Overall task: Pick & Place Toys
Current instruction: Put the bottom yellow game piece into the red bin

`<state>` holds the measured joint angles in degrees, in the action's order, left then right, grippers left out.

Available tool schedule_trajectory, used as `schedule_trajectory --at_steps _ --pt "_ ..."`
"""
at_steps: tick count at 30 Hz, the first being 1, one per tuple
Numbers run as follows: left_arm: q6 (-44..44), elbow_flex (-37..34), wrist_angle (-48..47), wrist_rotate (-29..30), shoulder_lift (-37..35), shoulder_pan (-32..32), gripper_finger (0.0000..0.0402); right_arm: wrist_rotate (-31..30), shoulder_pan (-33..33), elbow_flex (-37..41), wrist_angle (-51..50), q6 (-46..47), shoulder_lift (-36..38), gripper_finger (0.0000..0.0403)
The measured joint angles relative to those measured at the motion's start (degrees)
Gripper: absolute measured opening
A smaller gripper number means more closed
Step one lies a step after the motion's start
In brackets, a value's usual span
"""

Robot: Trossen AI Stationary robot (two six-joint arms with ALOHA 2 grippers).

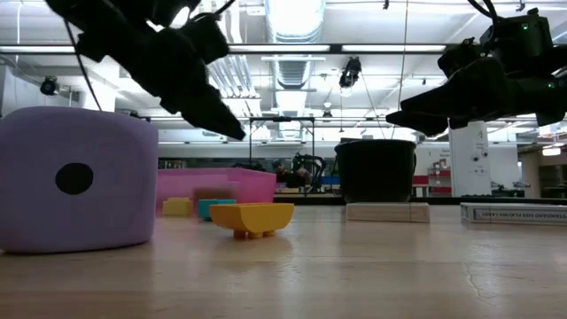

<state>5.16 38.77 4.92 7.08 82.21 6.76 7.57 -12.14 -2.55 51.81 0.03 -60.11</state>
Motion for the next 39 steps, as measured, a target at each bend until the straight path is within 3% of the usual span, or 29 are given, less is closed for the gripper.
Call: schedule_trajectory --at_steps 14,29,39 --pt "11.1 23.1 -23.8 0.0 16.2 4.4 0.0274 -0.3 0.0 0.0 -0.5 0.2 0.0 0.0378" --pt "30.7 34.9 -28.8 -1.0 25.8 10.6 0.0274 -3.5 0.0 0.0 -5.4 3.2 -0.1 0.0378" --pt "35.0 37.6 -35.1 -0.6 30.9 11.2 0.0274 -3.7 0.0 0.0 -5.8 4.3 -1.7 0.0378"
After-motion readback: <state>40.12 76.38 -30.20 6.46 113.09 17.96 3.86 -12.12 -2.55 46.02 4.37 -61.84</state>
